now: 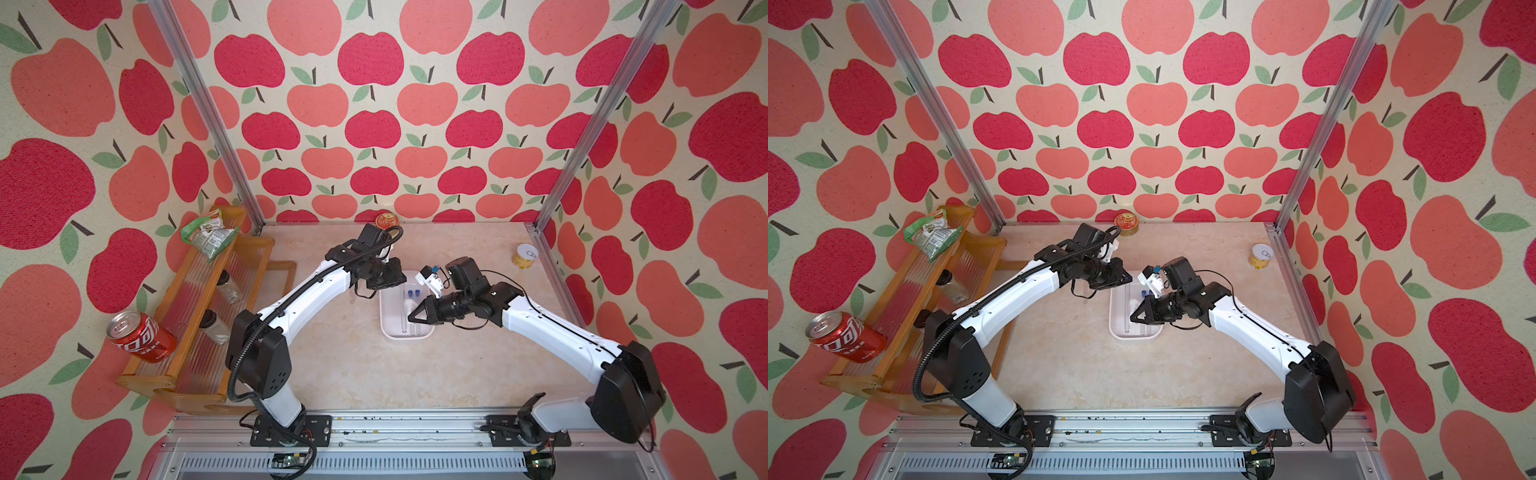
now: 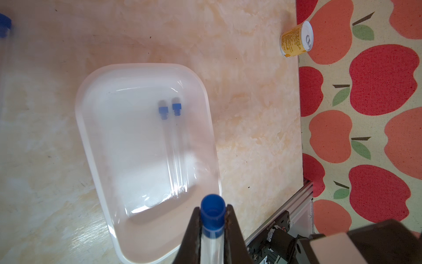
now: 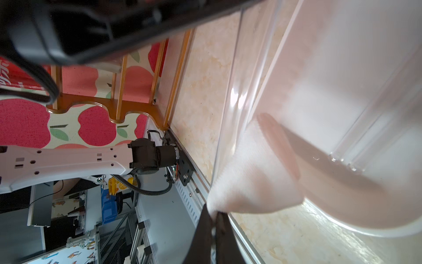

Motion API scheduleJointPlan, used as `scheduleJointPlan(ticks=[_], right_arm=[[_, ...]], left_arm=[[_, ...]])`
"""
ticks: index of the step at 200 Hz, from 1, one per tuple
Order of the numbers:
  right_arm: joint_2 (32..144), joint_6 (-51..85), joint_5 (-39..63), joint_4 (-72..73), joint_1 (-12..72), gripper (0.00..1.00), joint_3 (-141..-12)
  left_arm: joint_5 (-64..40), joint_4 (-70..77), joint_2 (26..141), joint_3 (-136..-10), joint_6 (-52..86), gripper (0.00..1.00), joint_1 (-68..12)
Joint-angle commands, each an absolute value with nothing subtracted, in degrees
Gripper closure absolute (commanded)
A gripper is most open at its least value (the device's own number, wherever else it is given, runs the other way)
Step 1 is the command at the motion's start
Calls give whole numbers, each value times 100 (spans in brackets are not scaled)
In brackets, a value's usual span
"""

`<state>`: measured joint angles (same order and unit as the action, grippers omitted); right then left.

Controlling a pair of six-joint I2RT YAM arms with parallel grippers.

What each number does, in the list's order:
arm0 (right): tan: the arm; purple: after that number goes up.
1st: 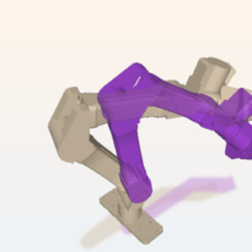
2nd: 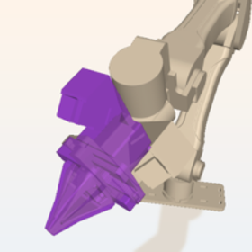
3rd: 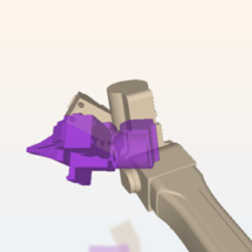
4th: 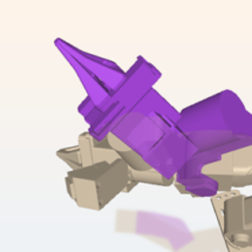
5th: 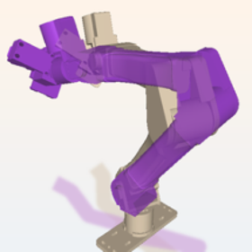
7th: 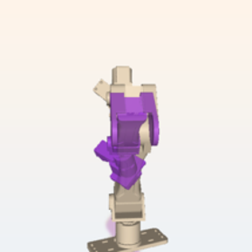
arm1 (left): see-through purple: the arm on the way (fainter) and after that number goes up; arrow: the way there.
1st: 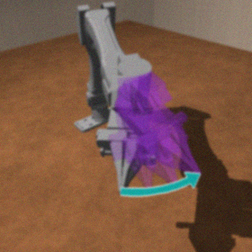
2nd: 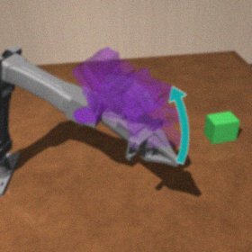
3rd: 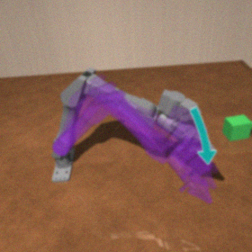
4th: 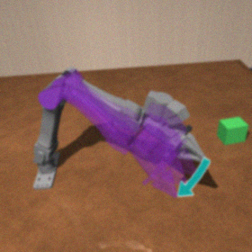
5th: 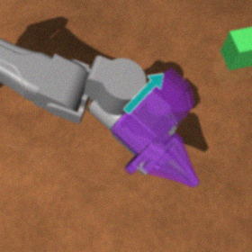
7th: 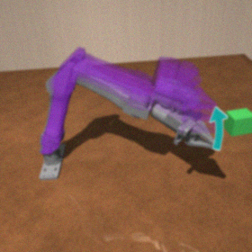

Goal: Wipe the exteriors of test tubes
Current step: Wipe the dirt from the test tube.

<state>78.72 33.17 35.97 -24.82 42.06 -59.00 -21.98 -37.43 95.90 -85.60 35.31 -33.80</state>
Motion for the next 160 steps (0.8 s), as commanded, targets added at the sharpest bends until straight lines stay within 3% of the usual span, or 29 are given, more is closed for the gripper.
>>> scheduleJointPlan(ticks=[1, 46, 123, 160], right_arm=[[7642, 3506, 3675, -2334, 4275, 100, -5637], [7790, 3394, 3652, -2420, 4112, 100, -5947], [8736, 3129, 3457, -3158, 3804, 100, -7605], [8720, 3160, 3436, -3270, 3823, 100, -7559]], left_arm=[[-2286, -3734, 9704, -8719, 3575, 88, -3389], [-2315, -3719, 9664, -8677, 3596, 88, -3401], [-2293, -3674, 9513, -8492, 3665, 88, -3465], [-2269, -3659, 9494, -8481, 3659, 88, -3463]])
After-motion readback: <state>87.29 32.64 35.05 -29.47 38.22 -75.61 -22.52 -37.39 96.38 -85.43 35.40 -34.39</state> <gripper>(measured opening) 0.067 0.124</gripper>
